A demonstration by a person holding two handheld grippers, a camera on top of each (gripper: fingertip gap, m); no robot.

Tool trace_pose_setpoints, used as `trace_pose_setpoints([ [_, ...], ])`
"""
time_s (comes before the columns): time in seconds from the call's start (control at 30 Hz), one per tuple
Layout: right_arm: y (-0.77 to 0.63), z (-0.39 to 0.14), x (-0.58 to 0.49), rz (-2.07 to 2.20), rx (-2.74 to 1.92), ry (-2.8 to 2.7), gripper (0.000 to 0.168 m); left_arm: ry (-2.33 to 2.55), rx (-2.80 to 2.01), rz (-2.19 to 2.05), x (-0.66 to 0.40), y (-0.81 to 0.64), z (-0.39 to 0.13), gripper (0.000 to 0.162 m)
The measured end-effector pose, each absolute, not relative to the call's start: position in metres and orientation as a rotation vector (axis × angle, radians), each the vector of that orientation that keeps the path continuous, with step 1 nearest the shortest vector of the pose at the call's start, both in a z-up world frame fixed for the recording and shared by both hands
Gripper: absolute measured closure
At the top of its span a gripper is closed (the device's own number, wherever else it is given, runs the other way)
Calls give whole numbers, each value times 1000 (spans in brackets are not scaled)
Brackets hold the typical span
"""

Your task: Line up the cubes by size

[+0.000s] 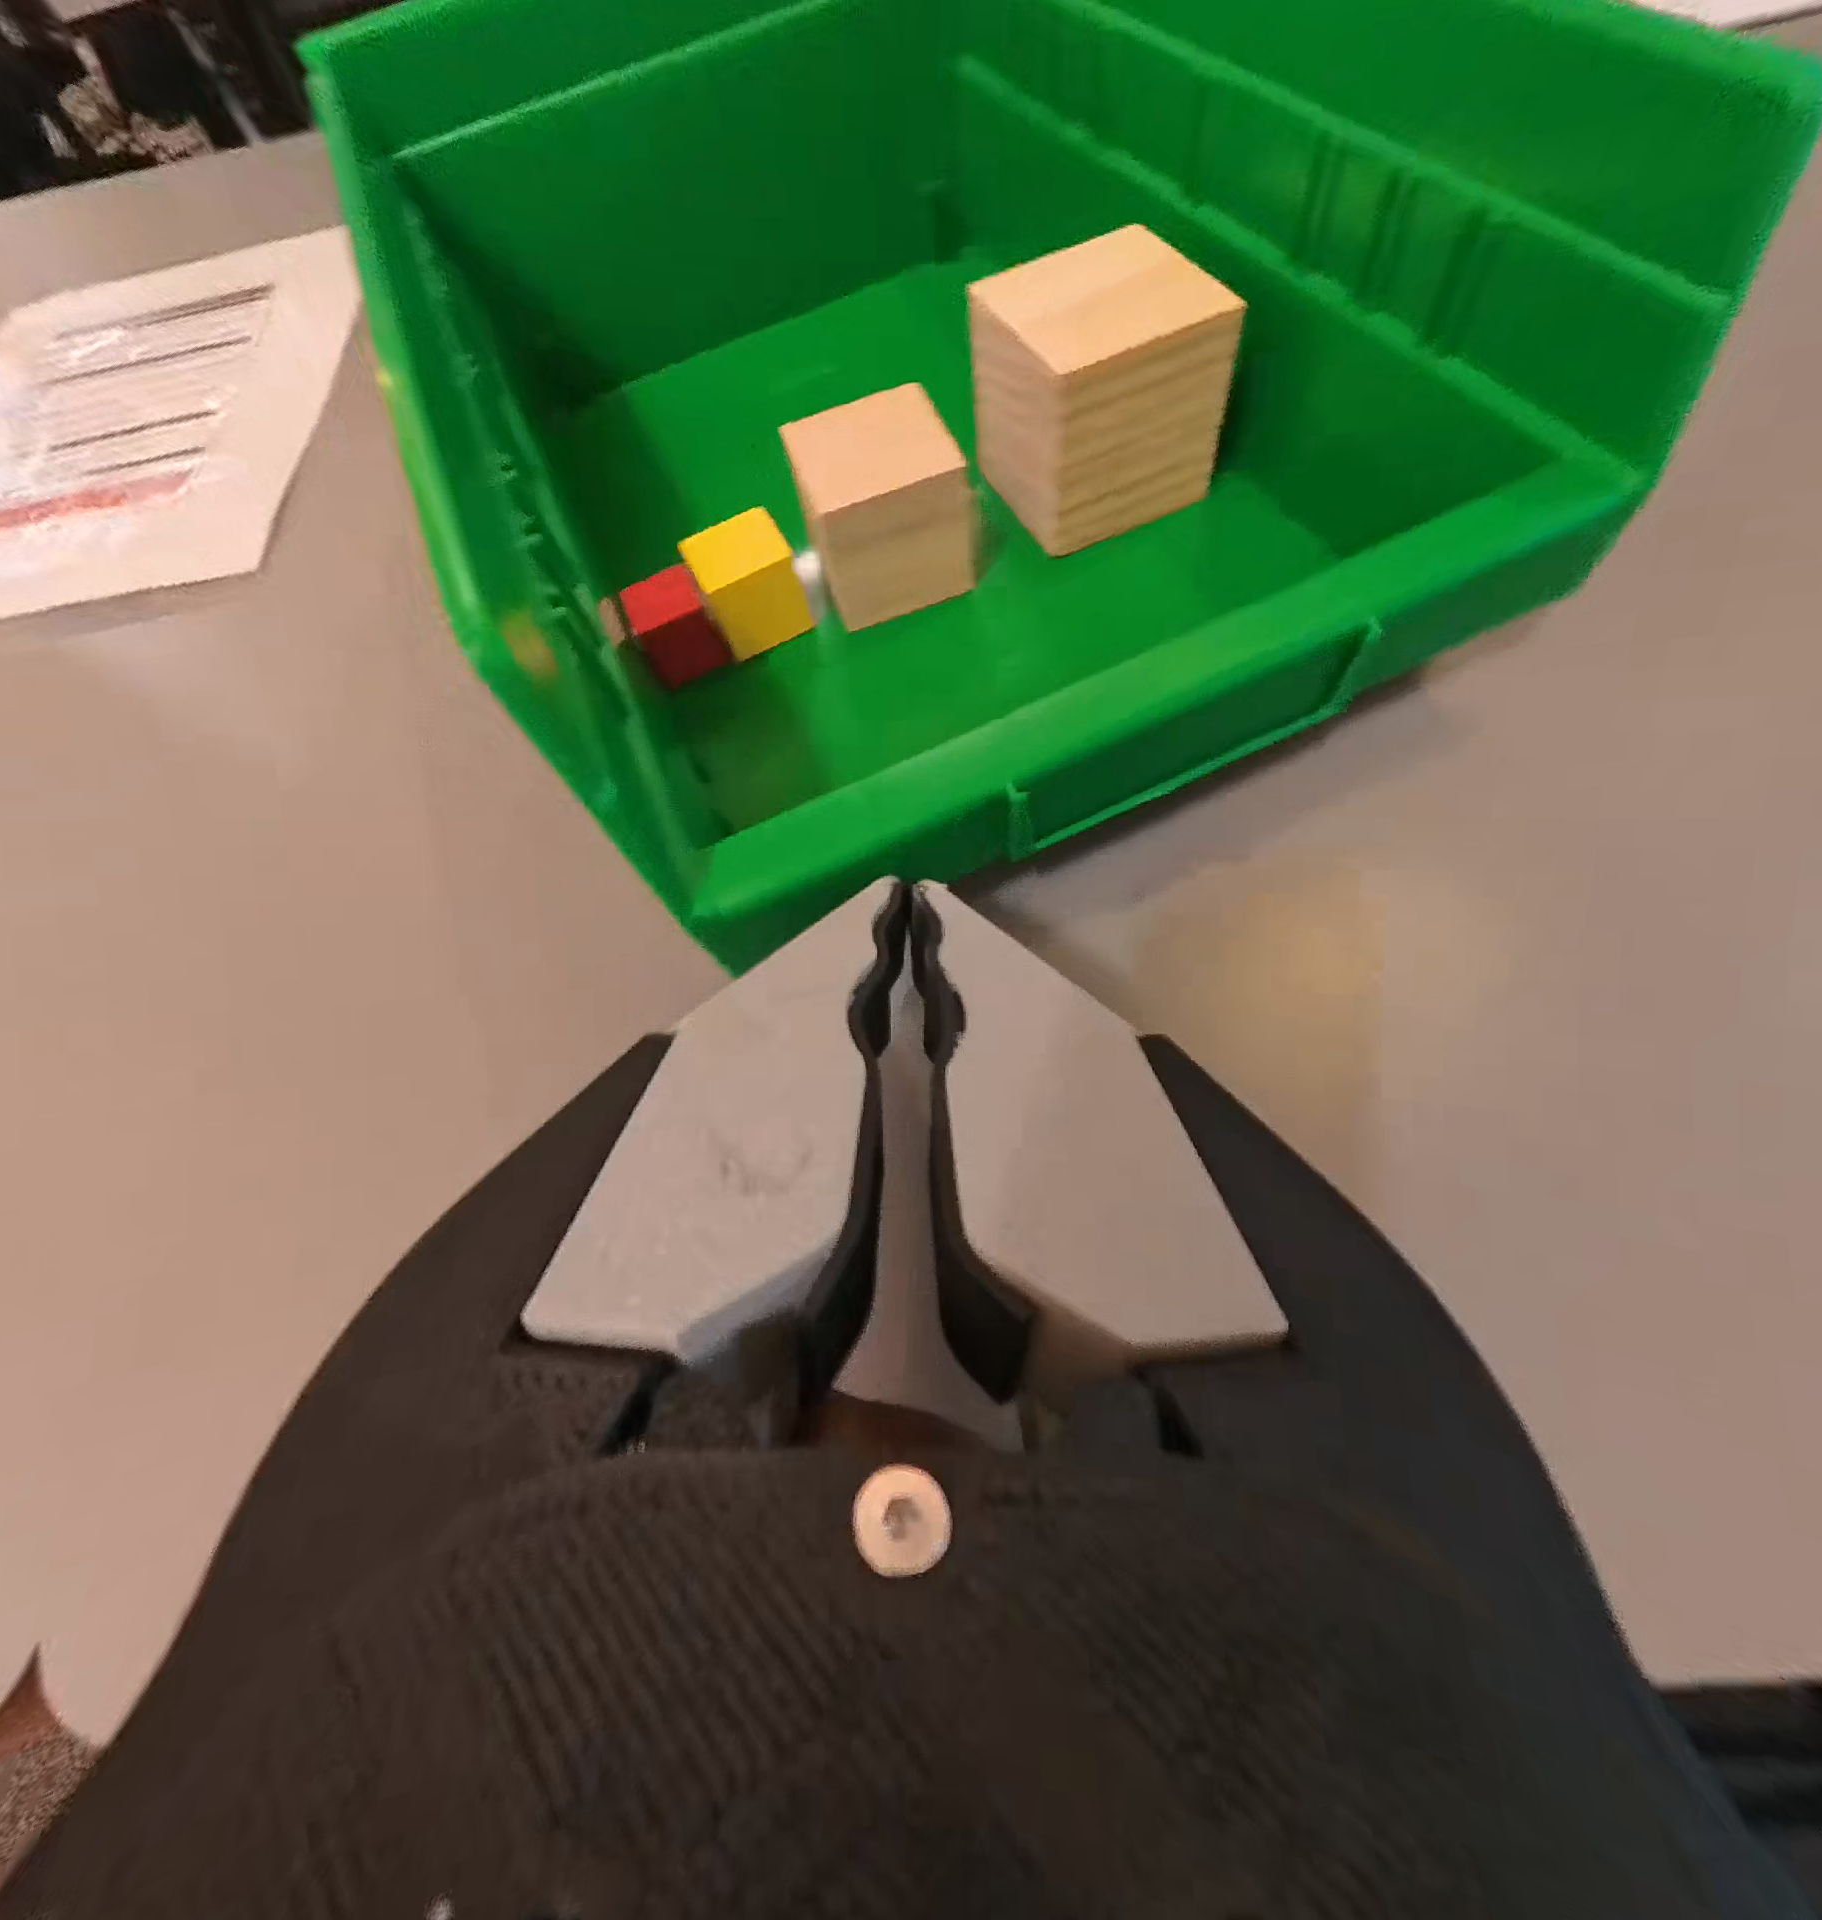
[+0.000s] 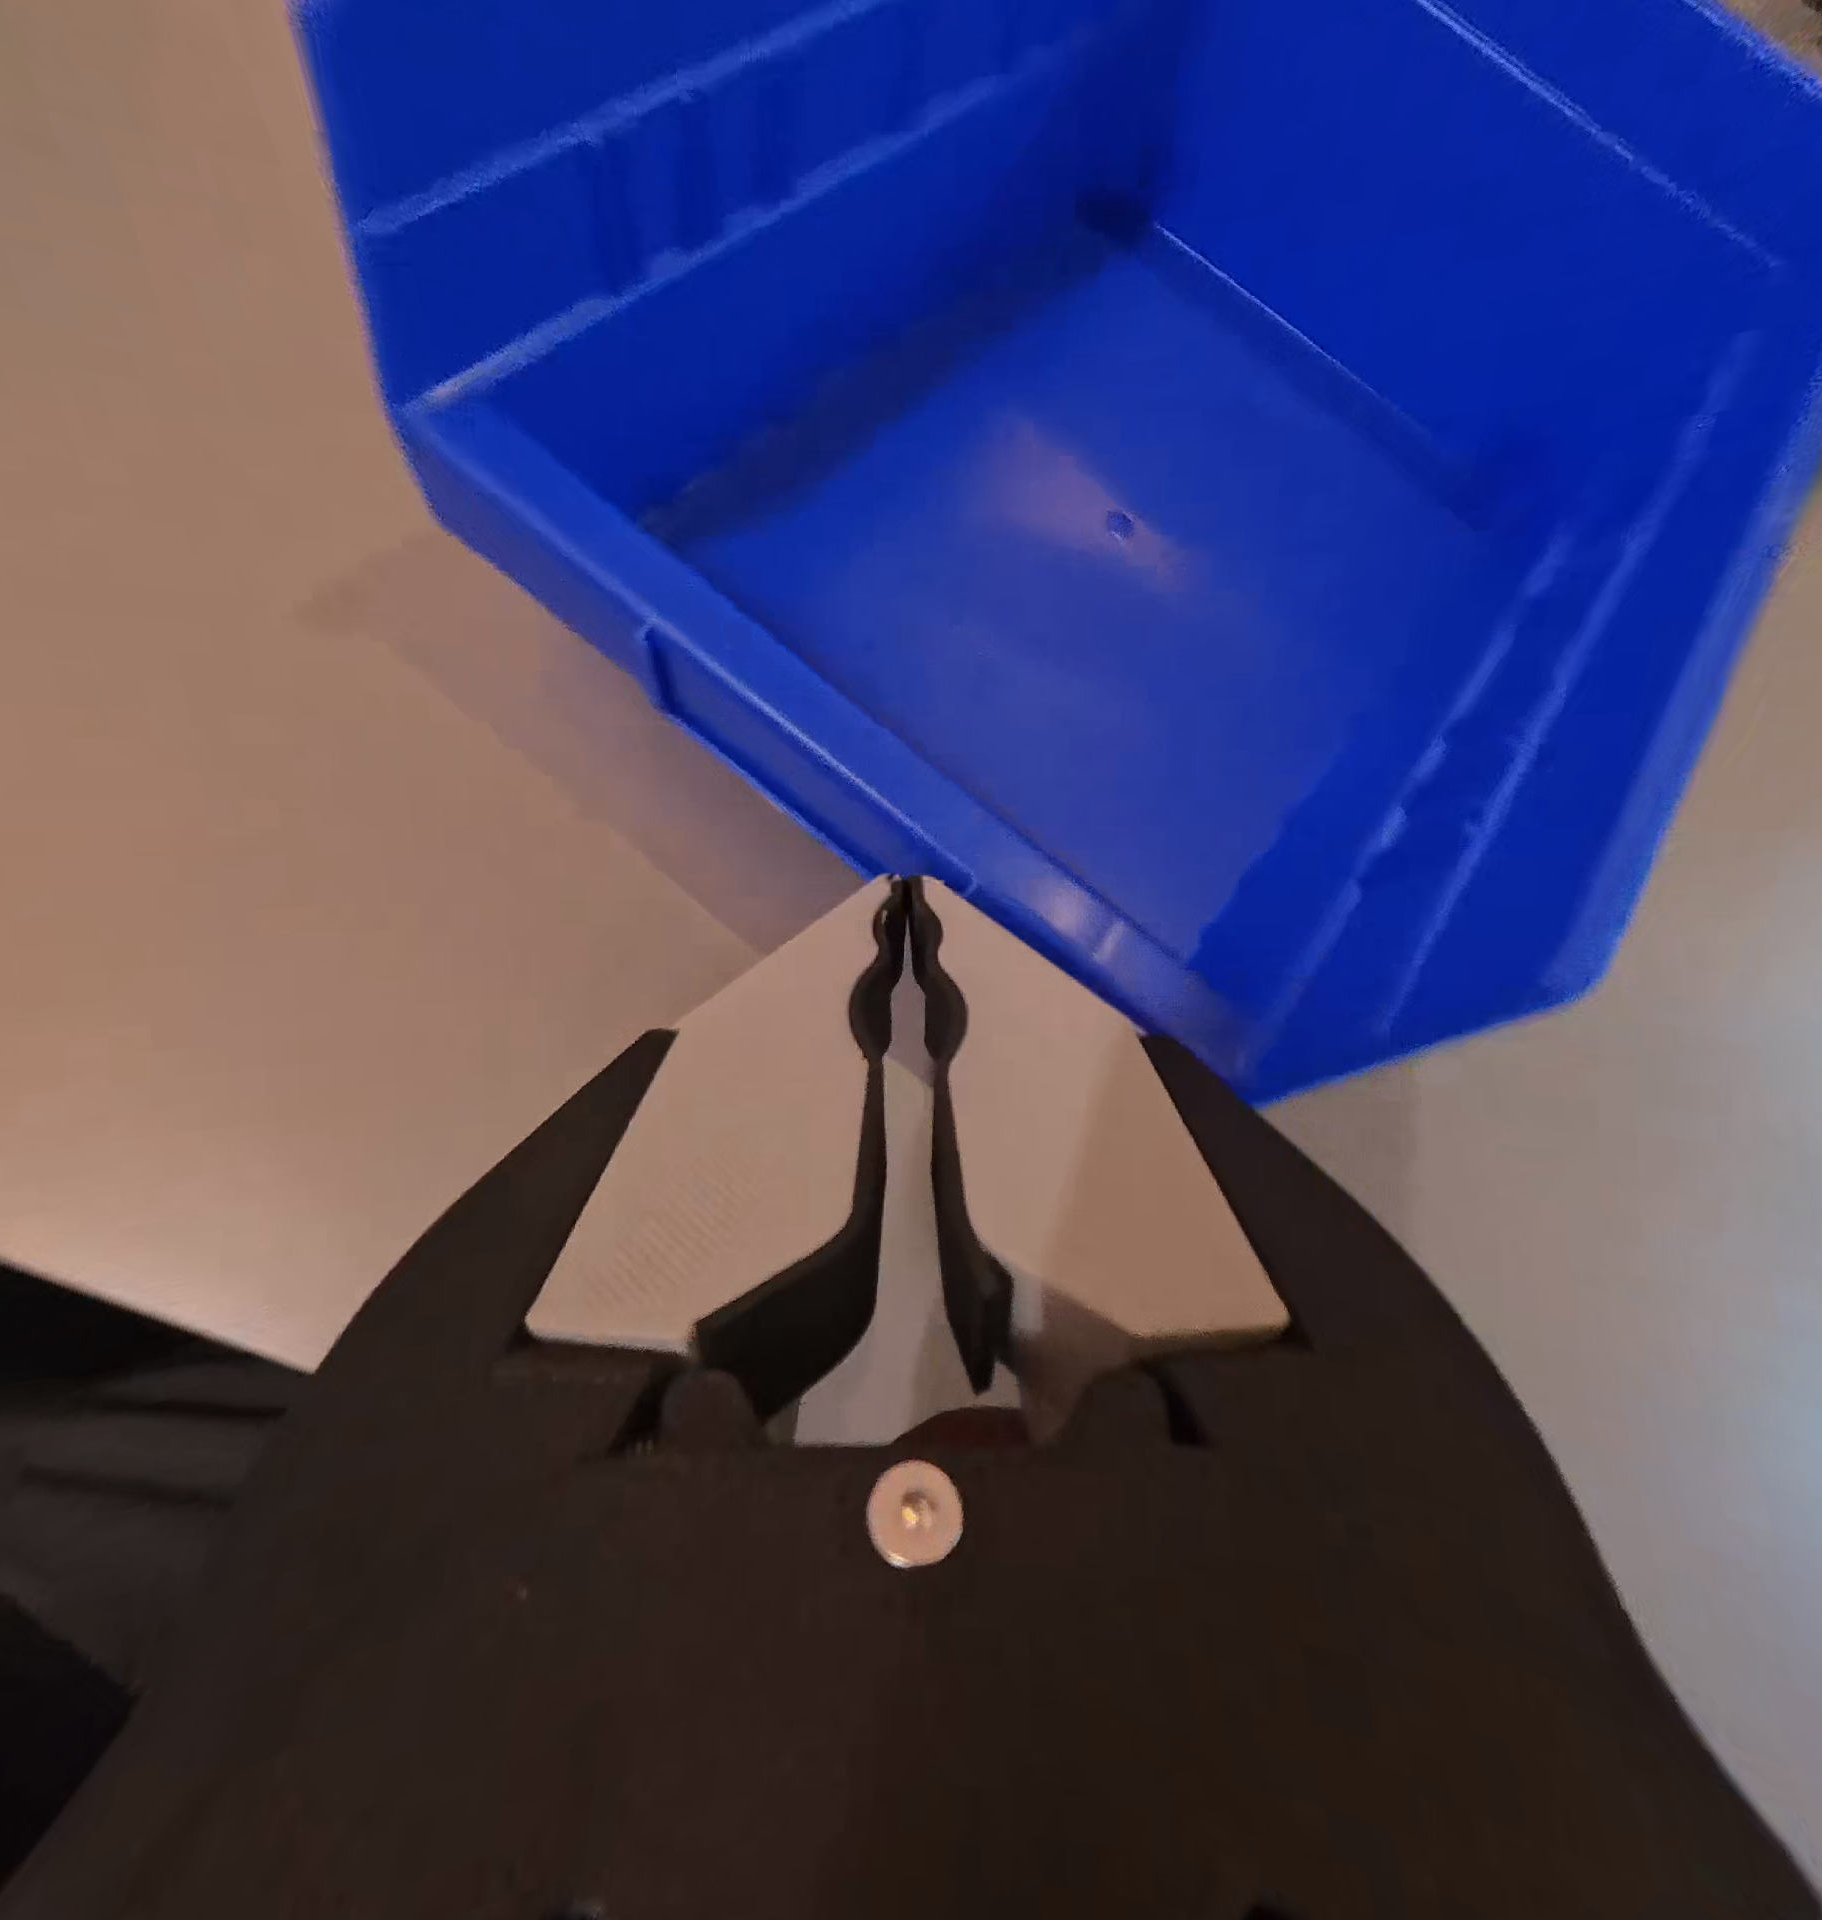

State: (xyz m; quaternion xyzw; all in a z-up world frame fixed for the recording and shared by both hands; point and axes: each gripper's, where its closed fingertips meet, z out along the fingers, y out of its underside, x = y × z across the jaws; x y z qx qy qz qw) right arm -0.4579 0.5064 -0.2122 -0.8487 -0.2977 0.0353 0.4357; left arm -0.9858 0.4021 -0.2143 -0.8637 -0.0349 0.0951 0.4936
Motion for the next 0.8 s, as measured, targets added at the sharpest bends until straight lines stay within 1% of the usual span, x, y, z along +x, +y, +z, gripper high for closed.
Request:
trace_pose_setpoints([
  [0.23, 550, -201, -382, 11, -2131, -527, 168, -294, -2062, 371, -1066, 404, -209, 162],
  [0.4, 567, -189, -348, -1, -2091, -425, 167, -347, -2040, 380, -1076, 397, -206, 162],
  [0.43, 566, -186, -347, 16, -2071, -415, 162, -332, -2030, 378, -1072, 394, -204, 160],
  [0.53, 556, -170, -366, 134, -1985, -471, 139, -267, -1993, 339, -1049, 388, -193, 145],
  [0.63, 541, -155, -398, 246, -1929, -566, 122, -174, -1947, 204, -1006, 390, -180, 127],
  [0.7, 528, -146, -428, 341, -1907, -638, 109, -100, -1918, 115, -972, 395, -169, 119],
  [0.77, 517, -134, -456, 409, -1864, -692, 103, -20, -1888, 66, -940, 404, -158, 110],
  [0.8, 512, -127, -469, 444, -1838, -720, 102, 11, -1866, 61, -927, 409, -152, 109],
])
